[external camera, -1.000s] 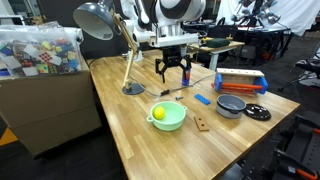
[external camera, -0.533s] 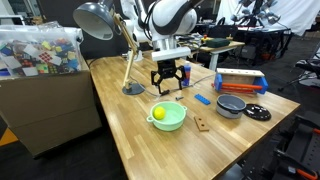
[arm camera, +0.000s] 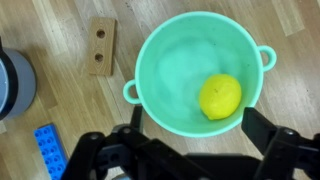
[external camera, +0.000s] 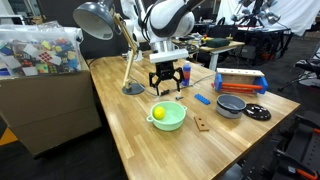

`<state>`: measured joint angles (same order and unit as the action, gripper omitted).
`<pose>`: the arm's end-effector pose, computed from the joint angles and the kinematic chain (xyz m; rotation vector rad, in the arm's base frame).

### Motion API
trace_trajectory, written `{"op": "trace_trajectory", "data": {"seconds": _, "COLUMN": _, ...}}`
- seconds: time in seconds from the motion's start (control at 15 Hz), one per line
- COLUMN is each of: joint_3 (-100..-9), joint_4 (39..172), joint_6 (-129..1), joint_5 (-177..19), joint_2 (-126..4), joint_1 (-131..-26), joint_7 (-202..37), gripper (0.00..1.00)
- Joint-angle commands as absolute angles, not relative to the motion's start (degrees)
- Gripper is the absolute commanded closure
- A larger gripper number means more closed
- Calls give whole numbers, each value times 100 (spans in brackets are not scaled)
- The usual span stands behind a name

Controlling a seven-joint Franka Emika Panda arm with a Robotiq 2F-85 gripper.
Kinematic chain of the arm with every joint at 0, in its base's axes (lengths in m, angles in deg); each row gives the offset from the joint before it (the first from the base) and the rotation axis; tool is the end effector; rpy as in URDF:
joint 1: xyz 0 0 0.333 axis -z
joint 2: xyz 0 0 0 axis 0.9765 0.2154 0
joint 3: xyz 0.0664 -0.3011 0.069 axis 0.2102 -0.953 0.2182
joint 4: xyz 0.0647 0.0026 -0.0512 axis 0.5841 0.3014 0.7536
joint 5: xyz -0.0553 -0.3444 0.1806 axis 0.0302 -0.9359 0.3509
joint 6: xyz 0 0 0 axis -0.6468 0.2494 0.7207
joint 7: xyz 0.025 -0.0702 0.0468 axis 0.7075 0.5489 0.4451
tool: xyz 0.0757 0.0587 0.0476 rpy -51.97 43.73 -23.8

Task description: Remove the lemon from the grey pot and place it inside the grey pot

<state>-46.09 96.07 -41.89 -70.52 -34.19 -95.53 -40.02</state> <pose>0.6425 0.2628 0.2219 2.9950 -0.7484 -0.4376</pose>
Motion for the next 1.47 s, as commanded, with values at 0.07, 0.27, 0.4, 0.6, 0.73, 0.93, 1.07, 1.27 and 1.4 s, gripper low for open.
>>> {"op": "trace_trajectory", "data": {"seconds": 0.07, "joint_3": -4676, "joint_4": 9505, "joint_6": -4167, "joint_5": -7024, "joint_2": -3329, "joint_1": -9586, "joint_7": -3893, "gripper": 0}}
{"op": "trace_trajectory", "data": {"seconds": 0.27, "joint_3": -4684, "joint_4": 9383, "joint_6": -4147, "joint_5": -6997, "joint_2": -3156, "joint_1": -9582, "joint_7": -3819, "gripper": 0}}
{"op": "trace_trajectory", "data": {"seconds": 0.4, "joint_3": -4667, "joint_4": 9283, "joint_6": -4112, "joint_5": -7000, "joint_2": -3034, "joint_1": -9585, "joint_7": -3832, "gripper": 0}}
{"op": "trace_trajectory", "data": {"seconds": 0.6, "joint_3": -4662, "joint_4": 9070, "joint_6": -4075, "joint_5": -7022, "joint_2": -2882, "joint_1": -9616, "joint_7": -3861, "gripper": 0}}
{"op": "trace_trajectory", "data": {"seconds": 0.73, "joint_3": -4642, "joint_4": 9004, "joint_6": -4059, "joint_5": -7003, "joint_2": -2839, "joint_1": -9622, "joint_7": -3897, "gripper": 0}}
{"op": "trace_trajectory", "data": {"seconds": 0.93, "joint_3": -4617, "joint_4": 8940, "joint_6": -4034, "joint_5": -6996, "joint_2": -2764, "joint_1": -9628, "joint_7": -3949, "gripper": 0}}
{"op": "trace_trajectory", "data": {"seconds": 1.07, "joint_3": -4615, "joint_4": 8949, "joint_6": -4027, "joint_5": -7007, "joint_2": -2754, "joint_1": -9643, "joint_7": -3966, "gripper": 0}}
{"op": "trace_trajectory", "data": {"seconds": 1.27, "joint_3": -4620, "joint_4": 8941, "joint_6": -4009, "joint_5": -7026, "joint_2": -2751, "joint_1": -9661, "joint_7": -3976, "gripper": 0}}
{"op": "trace_trajectory", "data": {"seconds": 1.4, "joint_3": -4620, "joint_4": 8934, "joint_6": -4004, "joint_5": -7034, "joint_2": -2755, "joint_1": -9673, "joint_7": -3987, "gripper": 0}}
